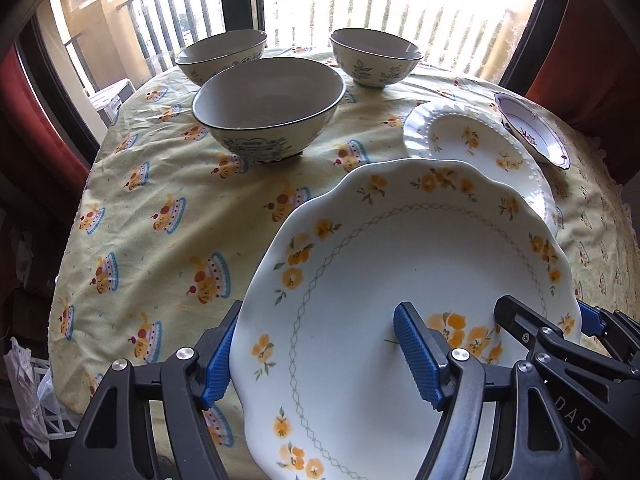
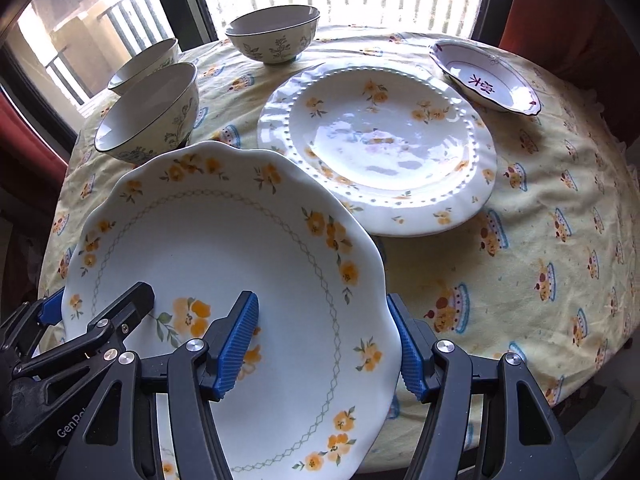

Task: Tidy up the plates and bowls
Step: 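Lift the orange-flower plate with both grippers and set it down beside the beaded plate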

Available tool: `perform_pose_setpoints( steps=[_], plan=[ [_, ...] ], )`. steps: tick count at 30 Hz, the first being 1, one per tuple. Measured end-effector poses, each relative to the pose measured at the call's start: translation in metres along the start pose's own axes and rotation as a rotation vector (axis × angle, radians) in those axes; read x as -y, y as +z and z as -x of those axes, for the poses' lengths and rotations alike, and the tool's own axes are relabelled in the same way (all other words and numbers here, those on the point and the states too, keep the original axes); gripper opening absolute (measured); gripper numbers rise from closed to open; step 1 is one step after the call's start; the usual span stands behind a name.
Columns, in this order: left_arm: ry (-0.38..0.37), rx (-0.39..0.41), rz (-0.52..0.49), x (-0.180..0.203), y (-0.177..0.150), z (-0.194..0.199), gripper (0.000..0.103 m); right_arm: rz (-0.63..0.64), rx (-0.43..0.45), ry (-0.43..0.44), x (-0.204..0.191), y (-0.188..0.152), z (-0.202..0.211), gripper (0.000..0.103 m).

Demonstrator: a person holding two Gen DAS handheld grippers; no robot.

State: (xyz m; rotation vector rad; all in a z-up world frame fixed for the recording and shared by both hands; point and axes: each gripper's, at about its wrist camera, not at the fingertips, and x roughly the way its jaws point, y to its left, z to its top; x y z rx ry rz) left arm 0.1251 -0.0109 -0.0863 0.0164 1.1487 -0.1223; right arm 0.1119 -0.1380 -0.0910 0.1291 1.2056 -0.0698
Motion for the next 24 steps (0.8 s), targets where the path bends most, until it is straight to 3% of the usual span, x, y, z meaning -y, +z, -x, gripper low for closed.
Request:
perform_pose_setpoints(
  steps=[12, 24],
  plan=[
    [-0.002, 0.053, -0.001, 0.123, 0.000, 0.003, 0.074, 0.009, 0.046, -0.004, 0.127, 0.010, 0.022, 0.068],
    [-0.037, 0.018, -0.008, 0.211, -0.001, -0.024, 0.074, 0.003, 0.027, -0.034, 0.226, 0.017, 0.012, 0.068]
  ],
)
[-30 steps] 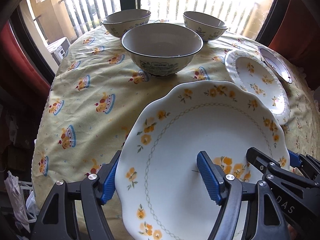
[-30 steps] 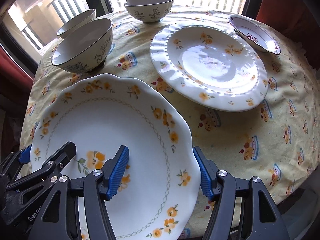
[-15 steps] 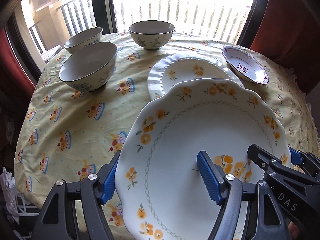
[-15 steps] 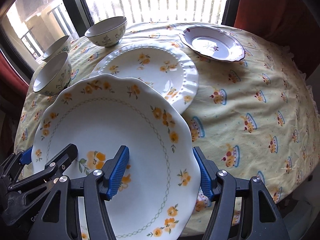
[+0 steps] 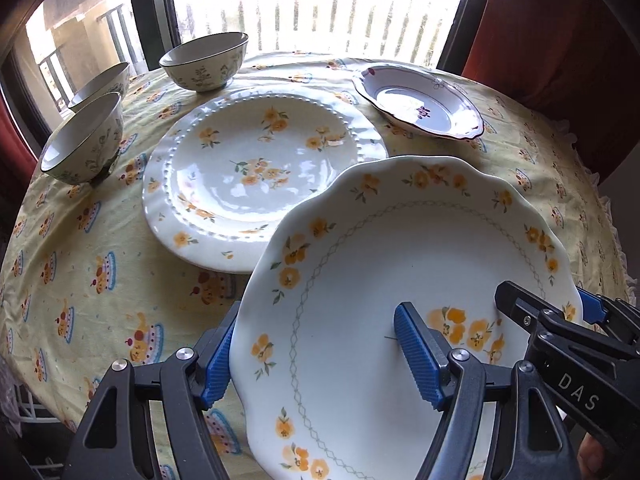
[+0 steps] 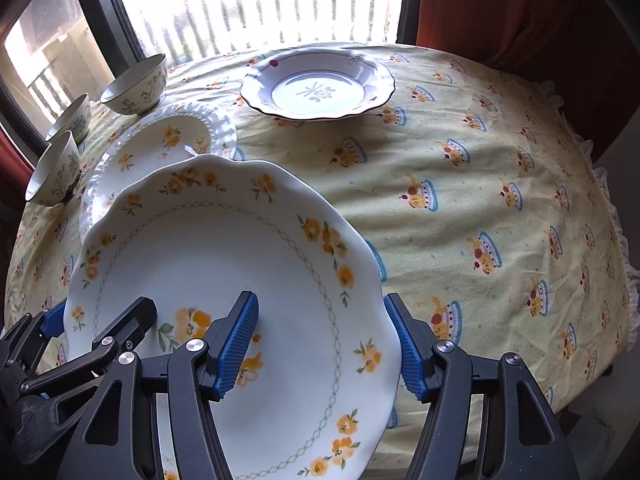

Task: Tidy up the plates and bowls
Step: 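Lift the orange-flower plate with both grippers and set it down beside the beaded plate, then open both grippers and move them to the beaded-rim plate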

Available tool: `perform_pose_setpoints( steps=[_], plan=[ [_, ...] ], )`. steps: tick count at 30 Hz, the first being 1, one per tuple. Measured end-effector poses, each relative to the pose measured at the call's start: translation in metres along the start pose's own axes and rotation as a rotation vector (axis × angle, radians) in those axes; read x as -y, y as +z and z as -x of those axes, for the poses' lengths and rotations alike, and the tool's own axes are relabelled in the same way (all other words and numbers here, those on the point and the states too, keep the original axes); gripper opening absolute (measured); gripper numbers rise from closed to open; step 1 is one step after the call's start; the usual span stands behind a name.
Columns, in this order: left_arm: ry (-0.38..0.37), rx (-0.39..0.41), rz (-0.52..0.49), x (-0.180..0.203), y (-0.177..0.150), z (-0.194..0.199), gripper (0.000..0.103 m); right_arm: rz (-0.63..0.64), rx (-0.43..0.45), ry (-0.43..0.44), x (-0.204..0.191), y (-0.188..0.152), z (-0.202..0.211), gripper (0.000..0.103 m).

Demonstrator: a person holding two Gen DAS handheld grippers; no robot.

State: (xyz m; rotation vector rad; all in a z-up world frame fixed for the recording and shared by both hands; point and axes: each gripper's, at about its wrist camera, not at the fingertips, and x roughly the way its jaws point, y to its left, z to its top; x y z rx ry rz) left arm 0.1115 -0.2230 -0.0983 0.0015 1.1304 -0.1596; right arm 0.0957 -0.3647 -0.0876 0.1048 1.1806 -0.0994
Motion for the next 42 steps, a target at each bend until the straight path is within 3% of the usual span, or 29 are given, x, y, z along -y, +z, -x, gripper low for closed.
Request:
perform_pose_setpoints(
  steps=[12, 23, 28, 34, 42],
  plan=[
    [0.002, -0.076, -0.015, 0.046, -0.001, -0.035, 0.074, -0.036, -0.087, -0.018, 0.059, 0.000, -0.031, 0.068],
    [0.027, -0.093, 0.015, 0.047, 0.004, -0.047, 0.075, -0.034, -0.117, 0.017, 0.065, 0.005, -0.049, 0.068],
    [0.031, -0.128, 0.002, 0.045, 0.006, -0.048, 0.081, -0.052, -0.124, 0.009, 0.066, 0.003, -0.045, 0.068],
    [0.021, -0.088, -0.058, 0.042, 0.007, -0.026, 0.086, -0.092, -0.080, 0.000, 0.067, -0.001, -0.028, 0.072],
    [0.020, -0.031, -0.066, 0.010, 0.016, -0.002, 0.096, -0.120, -0.013, -0.028, 0.045, 0.003, -0.002, 0.080]
  ],
)
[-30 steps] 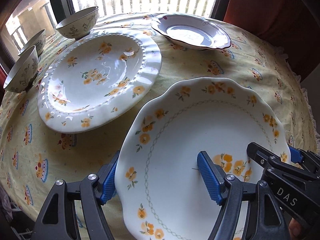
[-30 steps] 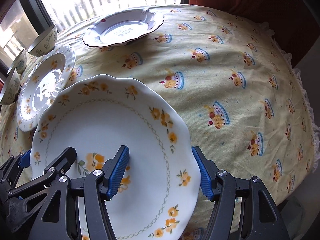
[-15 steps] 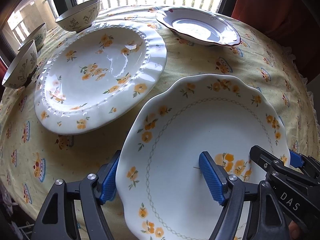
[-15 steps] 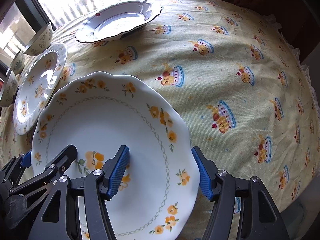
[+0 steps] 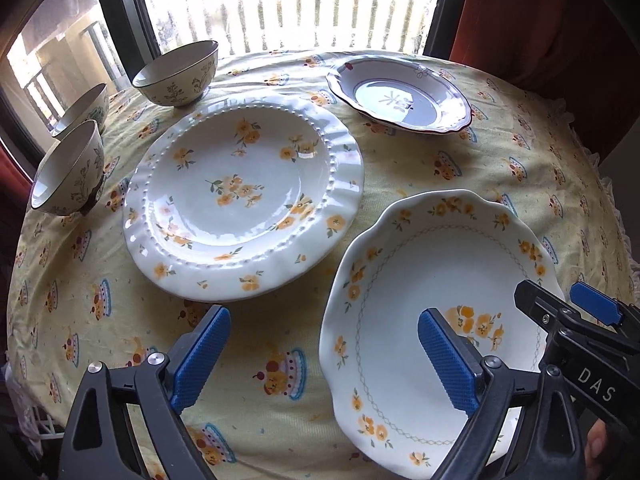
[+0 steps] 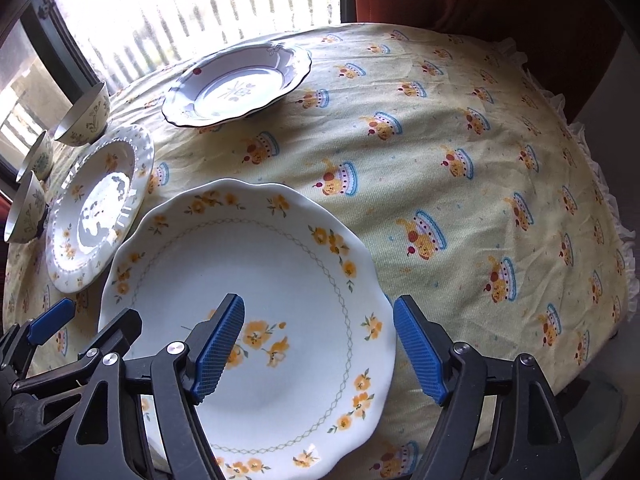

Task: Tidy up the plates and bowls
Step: 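Open both grippers and move them to the beaded-rim plate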

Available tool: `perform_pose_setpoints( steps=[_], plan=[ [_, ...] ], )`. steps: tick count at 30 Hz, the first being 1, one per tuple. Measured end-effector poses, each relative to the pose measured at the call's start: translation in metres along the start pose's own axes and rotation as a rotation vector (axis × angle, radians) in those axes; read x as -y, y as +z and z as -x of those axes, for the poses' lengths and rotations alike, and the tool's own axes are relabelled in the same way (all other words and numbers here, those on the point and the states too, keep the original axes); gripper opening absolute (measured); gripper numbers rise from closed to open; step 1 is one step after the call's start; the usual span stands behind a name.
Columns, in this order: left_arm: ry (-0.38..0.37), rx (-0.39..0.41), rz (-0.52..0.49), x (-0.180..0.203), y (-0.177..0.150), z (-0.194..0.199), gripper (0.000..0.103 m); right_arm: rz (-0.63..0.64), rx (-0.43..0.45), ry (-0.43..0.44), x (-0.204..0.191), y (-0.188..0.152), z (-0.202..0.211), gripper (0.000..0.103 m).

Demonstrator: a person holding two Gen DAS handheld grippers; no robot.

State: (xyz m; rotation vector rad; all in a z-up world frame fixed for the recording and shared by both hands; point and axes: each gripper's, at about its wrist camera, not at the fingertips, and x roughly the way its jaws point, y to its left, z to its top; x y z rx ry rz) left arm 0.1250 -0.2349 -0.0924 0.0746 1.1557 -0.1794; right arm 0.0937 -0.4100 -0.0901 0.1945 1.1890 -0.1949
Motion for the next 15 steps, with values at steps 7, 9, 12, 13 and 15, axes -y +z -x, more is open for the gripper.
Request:
perform_pose_setpoints(
  steps=[7, 9, 12, 13, 15],
  plan=[
    [-0.012, 0.046, -0.034, -0.036, 0.008, 0.015, 0.097, -0.027, 0.043, -0.001, -0.033, -0.001, 0.016, 0.080],
    [-0.013, 0.054, -0.034, -0.050, 0.009, 0.018, 0.097, -0.034, 0.058, -0.003, -0.046, -0.001, 0.020, 0.080],
    [-0.017, 0.056, -0.027, -0.069, 0.010, 0.019, 0.097, -0.038, 0.070, -0.011, -0.066, -0.001, 0.024, 0.080],
    [-0.018, 0.057, -0.026, -0.074, 0.010, 0.019, 0.097, -0.037, 0.071, -0.016, -0.073, -0.001, 0.025, 0.080],
    [-0.018, 0.055, -0.020, -0.084, 0.011, 0.018, 0.097, -0.035, 0.075, -0.027, -0.085, -0.001, 0.026, 0.080]
  ],
)
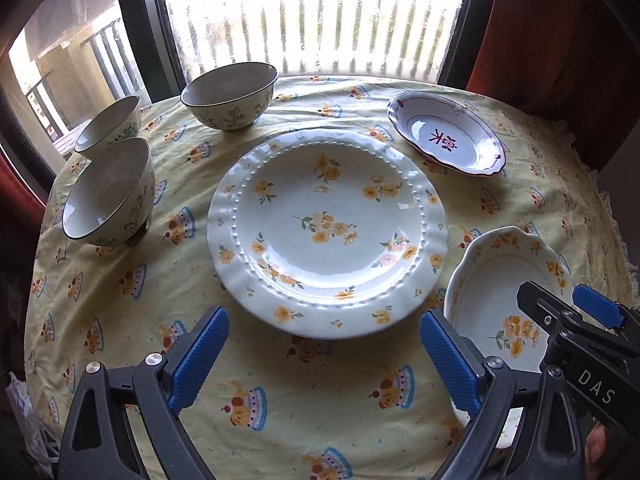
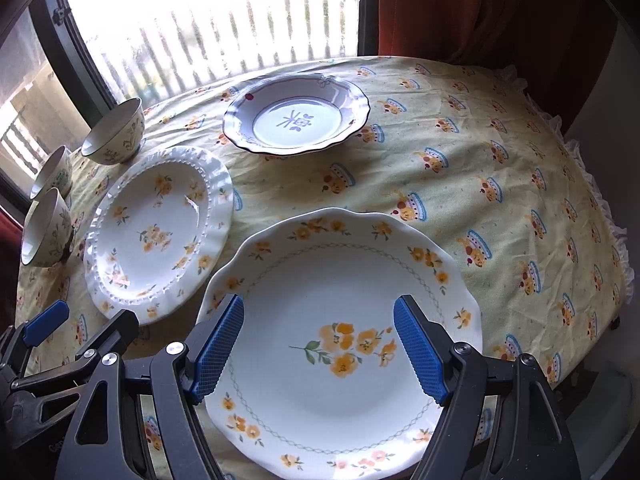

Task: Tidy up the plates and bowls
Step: 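Open both grippers and move them to the beaded-rim plate, then close both grippers on the rim of the beaded-rim flower plate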

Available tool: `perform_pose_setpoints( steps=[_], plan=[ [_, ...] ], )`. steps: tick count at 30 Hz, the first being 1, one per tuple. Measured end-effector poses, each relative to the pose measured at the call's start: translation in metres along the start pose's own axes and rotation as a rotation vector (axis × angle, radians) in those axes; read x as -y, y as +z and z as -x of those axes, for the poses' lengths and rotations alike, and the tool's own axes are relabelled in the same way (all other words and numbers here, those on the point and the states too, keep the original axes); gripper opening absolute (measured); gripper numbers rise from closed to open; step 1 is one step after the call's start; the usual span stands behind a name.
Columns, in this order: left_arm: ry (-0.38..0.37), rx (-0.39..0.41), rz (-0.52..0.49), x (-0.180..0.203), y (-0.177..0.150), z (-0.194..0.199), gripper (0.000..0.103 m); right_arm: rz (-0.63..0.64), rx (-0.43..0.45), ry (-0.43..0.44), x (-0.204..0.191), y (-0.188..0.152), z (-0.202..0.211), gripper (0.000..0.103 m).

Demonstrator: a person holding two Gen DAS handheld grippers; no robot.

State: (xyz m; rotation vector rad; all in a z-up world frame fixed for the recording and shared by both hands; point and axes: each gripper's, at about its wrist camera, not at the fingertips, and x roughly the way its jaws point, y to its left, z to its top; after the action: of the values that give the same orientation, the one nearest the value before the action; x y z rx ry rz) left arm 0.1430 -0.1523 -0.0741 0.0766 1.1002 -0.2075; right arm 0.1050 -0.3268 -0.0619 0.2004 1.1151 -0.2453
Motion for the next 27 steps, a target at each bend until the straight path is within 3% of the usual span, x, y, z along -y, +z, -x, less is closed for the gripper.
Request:
perform_pose_setpoints(
  steps=[14, 27],
  plan=[
    [-0.003, -0.035, 0.086, -0.054, 0.032, -0.030, 0.097, 0.006, 0.000, 0.007, -0.059, 0.030, -0.022, 0.080],
    [0.033, -0.098, 0.083, -0.053, 0.064, -0.085, 0.097, 0.034, -0.022, 0.039, -0.081, 0.076, -0.081, 0.080]
  ],
)
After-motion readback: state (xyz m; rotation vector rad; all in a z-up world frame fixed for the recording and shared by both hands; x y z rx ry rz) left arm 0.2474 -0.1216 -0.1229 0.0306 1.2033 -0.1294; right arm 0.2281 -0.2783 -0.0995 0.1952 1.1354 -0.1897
